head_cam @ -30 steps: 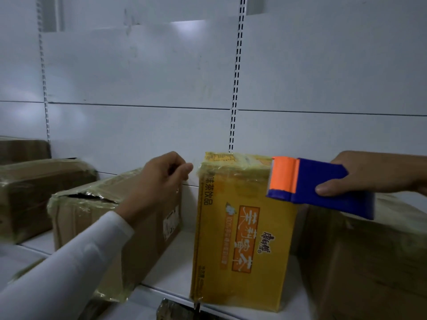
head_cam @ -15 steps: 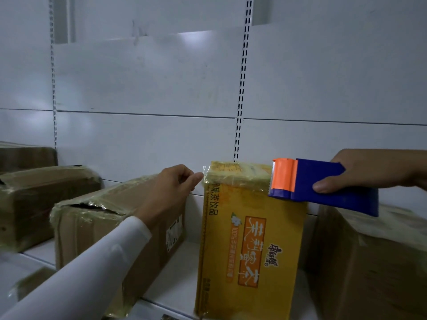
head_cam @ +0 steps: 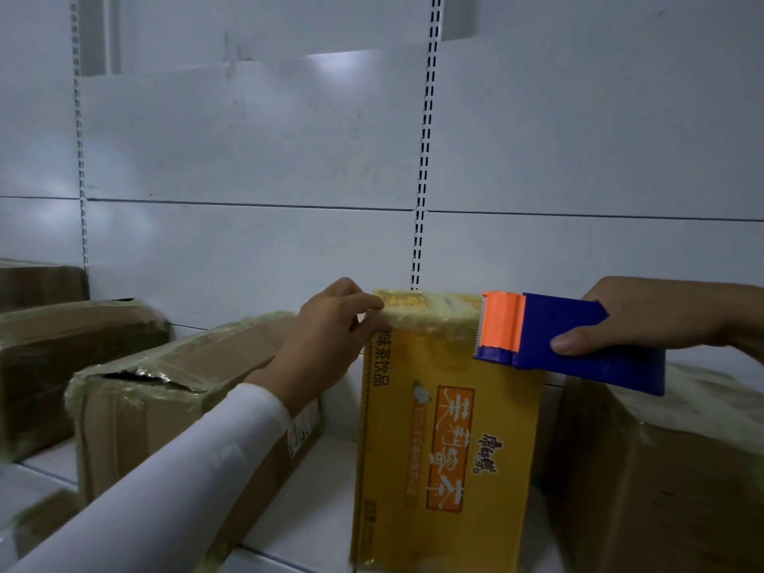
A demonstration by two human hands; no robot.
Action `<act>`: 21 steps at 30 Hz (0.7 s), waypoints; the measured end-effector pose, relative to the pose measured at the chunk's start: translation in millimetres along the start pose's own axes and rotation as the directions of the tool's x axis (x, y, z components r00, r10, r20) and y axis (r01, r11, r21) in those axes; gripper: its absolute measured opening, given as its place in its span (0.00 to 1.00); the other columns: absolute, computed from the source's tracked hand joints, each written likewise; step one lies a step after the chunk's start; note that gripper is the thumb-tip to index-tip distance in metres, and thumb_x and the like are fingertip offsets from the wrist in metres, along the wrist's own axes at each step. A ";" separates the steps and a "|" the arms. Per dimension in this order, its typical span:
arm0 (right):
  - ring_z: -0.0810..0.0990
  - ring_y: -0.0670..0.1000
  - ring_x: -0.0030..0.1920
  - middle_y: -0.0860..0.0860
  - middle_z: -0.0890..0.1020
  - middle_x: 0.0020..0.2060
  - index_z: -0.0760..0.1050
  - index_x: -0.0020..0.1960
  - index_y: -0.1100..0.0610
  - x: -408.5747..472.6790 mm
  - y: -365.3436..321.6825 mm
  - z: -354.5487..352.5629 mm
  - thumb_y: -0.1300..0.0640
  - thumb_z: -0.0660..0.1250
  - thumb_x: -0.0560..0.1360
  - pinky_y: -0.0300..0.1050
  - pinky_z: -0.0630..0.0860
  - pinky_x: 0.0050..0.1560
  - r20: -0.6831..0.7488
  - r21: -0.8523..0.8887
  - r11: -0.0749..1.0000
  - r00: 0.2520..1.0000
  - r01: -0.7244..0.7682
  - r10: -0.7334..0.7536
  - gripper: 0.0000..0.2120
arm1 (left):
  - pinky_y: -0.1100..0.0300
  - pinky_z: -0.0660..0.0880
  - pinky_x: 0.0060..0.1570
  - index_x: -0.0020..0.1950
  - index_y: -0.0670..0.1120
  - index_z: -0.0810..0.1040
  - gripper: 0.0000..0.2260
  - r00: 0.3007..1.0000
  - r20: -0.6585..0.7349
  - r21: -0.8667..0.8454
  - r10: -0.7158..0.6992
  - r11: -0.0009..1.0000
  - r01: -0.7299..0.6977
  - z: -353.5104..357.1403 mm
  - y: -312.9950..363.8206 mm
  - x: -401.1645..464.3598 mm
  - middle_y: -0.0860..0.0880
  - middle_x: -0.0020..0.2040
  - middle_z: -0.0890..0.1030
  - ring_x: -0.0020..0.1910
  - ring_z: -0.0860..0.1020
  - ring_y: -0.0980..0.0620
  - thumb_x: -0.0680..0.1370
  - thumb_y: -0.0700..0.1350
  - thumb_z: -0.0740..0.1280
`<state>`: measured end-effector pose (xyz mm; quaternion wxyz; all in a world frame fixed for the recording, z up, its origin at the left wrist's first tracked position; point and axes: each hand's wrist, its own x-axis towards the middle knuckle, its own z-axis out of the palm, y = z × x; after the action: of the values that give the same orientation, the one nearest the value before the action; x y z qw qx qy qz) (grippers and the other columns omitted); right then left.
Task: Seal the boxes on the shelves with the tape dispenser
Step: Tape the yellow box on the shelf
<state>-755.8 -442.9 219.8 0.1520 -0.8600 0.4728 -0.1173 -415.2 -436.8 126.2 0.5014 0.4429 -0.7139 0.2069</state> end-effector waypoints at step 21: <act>0.79 0.46 0.32 0.49 0.82 0.32 0.77 0.41 0.56 0.9 13.8 -15.9 0.32 0.70 0.69 0.38 0.72 0.37 0.074 -0.030 1.000 0.997 0.006 -0.004 0.26 | 0.52 0.77 0.50 0.61 0.46 0.79 0.30 0.890 0.387 0.122 0.243 0.943 -0.310 33.1 16.6 39.9 0.46 0.56 0.81 0.52 0.79 0.46 0.78 0.66 0.49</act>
<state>-771.6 -453.1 229.4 0.1563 -0.8672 0.4662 -0.0786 -451.0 -469.5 150.9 0.2826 0.4107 -0.8290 0.2537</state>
